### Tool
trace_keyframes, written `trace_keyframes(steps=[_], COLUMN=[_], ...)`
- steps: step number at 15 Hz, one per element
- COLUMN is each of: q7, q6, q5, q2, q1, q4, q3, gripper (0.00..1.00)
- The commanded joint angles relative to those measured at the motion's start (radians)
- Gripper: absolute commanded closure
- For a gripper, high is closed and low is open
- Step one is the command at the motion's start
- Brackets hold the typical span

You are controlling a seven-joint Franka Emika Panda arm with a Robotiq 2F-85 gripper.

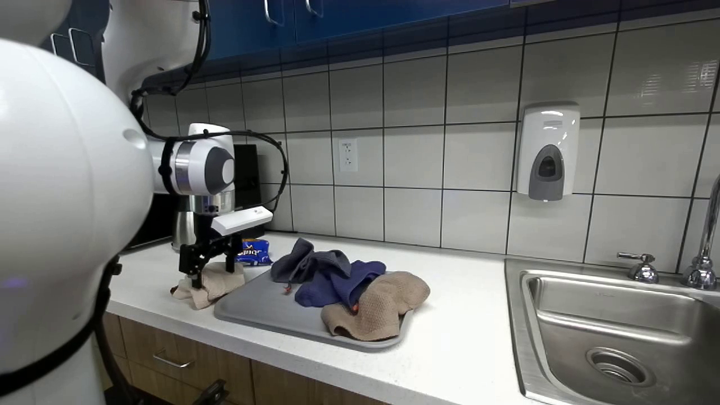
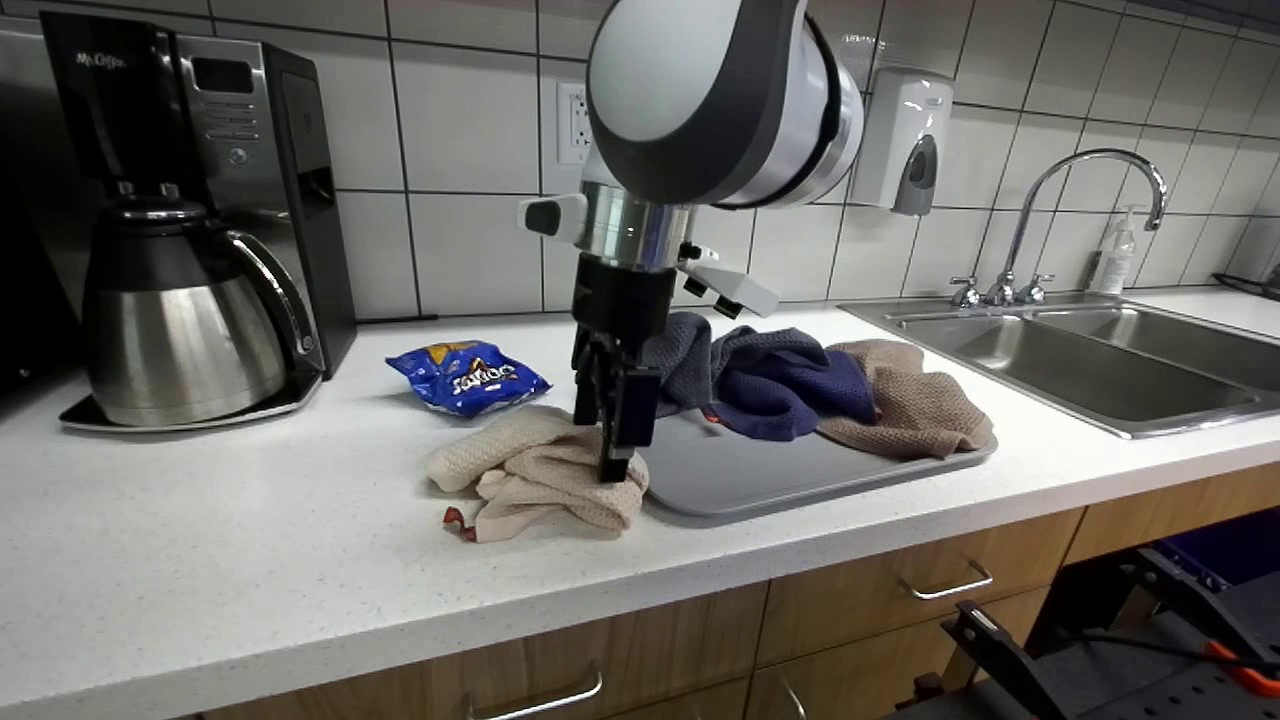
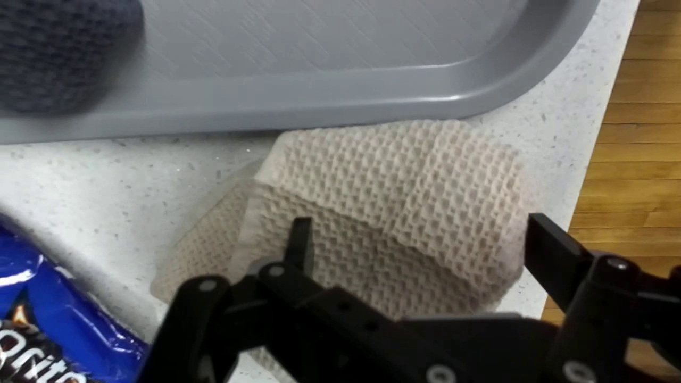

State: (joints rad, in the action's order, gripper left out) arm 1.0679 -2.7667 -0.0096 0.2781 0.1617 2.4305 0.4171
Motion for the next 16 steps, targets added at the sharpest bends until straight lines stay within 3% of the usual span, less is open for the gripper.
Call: trace_keyframes(steps=[1,12,13,14,16], q7=[-0.043,-0.075,-0.076,-0.076,-0.077], q6=[-0.009,-0.005,-0.01,-0.01,-0.011], q5=[-0.043,-0.083,-0.087,-0.089,-0.092], q2=[0.033,0.105,0.108,0.11,0.115], q1=[0.023,0.037,0.036,0.035,0.034], q4=[-0.039,-0.099,-0.1,-0.103,-0.108], q3=[-0.026,-0.029,-0.029,-0.028,-0.029], gripper=[0.0,0.0,0.25,0.26,0.42])
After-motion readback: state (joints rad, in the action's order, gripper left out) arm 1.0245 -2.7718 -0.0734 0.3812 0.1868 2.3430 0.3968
